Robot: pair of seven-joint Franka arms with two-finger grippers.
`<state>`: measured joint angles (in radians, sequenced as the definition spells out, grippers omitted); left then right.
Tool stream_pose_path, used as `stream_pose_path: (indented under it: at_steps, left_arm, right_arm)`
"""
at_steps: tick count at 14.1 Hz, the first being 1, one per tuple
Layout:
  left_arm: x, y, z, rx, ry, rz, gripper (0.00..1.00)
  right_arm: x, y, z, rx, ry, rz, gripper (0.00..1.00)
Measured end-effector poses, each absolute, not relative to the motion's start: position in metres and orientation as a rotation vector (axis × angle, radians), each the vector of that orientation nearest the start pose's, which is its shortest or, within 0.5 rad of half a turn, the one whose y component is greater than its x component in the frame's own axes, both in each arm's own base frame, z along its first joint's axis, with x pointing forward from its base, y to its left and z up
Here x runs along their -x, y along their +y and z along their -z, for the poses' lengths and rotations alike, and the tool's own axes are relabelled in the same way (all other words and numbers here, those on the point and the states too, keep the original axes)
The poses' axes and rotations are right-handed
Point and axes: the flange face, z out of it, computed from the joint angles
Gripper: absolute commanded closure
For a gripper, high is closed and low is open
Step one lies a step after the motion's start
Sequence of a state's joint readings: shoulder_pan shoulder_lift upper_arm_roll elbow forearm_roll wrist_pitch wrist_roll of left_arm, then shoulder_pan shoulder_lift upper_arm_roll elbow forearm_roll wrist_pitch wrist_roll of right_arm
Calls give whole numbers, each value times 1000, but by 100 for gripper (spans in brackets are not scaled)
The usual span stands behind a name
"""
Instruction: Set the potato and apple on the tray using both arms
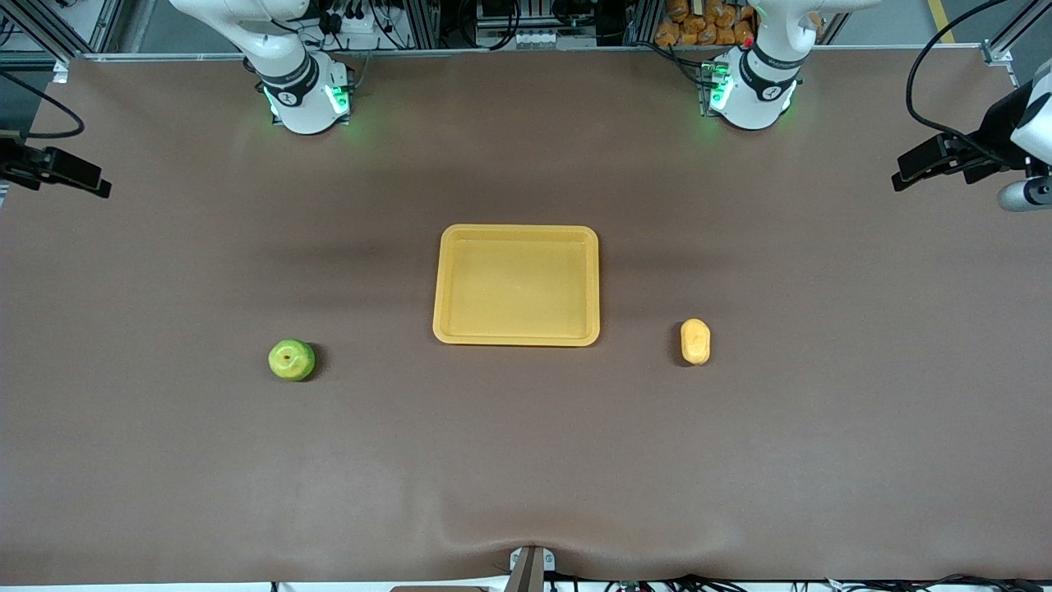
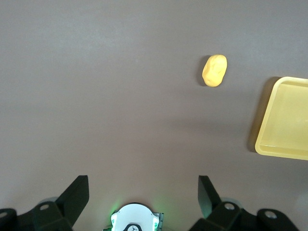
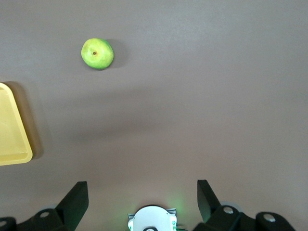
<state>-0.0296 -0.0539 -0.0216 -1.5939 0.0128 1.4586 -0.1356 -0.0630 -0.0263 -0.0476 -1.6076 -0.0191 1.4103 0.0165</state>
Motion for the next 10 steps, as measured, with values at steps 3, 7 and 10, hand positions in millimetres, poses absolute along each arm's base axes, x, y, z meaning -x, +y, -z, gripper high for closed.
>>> stream_pose_path:
  at_steps: [3,7,10]
  left_arm:
    - [-529,-30,-625,3112,-119,-152,0]
    - [-541,-36,-596,3108,-104,-191,0]
    - [-553,-44,-565,3110,-81,-184,0]
  right_arm:
    - [-538,-62,-592,3136,198,-262,0]
    - [-561,-64,-560,3138,195,-274,0]
    - [-580,-64,-537,3143,187,-227,0]
